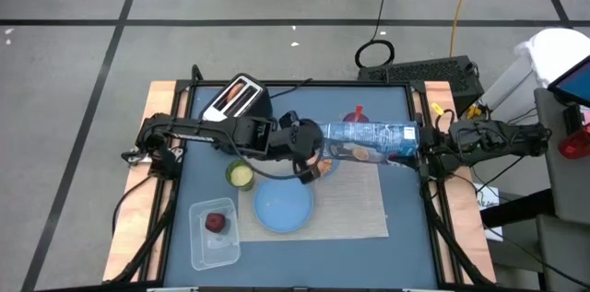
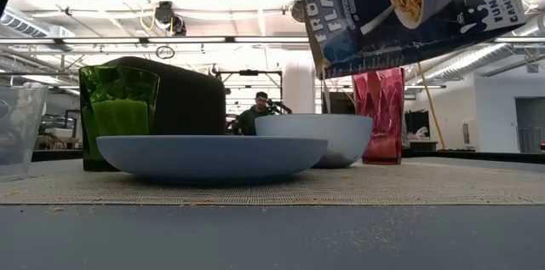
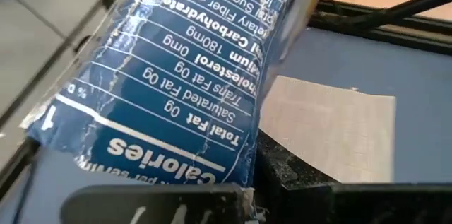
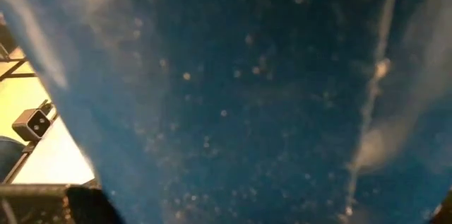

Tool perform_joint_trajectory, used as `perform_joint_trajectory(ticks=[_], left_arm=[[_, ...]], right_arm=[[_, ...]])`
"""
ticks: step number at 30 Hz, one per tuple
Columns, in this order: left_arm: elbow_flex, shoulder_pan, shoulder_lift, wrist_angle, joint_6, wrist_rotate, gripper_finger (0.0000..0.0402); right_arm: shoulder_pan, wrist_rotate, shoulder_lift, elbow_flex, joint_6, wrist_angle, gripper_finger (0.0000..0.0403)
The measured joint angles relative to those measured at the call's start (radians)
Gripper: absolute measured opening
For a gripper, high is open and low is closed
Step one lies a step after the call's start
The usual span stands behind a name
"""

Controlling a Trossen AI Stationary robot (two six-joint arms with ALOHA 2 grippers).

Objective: Arrange a breakfast setting
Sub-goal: Pour the cereal into the light blue bowl

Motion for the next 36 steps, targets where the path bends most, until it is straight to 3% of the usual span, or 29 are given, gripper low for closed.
perform_joint_trajectory(ticks=[3, 7, 12, 19, 26, 36], left_arm=[[0.0, 0.01, 0.0, -0.001, -0.047, 0.014, 0.0006], [0.001, 0.007, 0.0, -0.004, 0.016, 0.028, 0.0006], [0.001, 0.02, 0.0, -0.003, -0.019, 0.018, 0.0006], [0.002, 0.016, -0.003, -0.007, -0.022, 0.019, 0.0006], [0.001, 0.016, 0.002, -0.006, -0.02, 0.032, 0.0006], [0.002, 0.016, -0.003, -0.01, -0.027, 0.02, 0.0006]], right_arm=[[-0.001, -0.002, 0.001, 0.0, 0.014, 0.001, 0.0276], [-0.001, -0.03, -0.001, 0.0, 0.02, 0.0, 0.0276], [0.0, 0.053, 0.0, 0.0, 0.012, 0.002, 0.0276], [0.0, 0.052, -0.001, 0.0, -0.01, 0.053, 0.0276], [0.0, 0.049, 0.0, 0.0, 0.022, -0.015, 0.0276], [0.0, 0.054, -0.001, 0.0, -0.029, 0.091, 0.0276]])
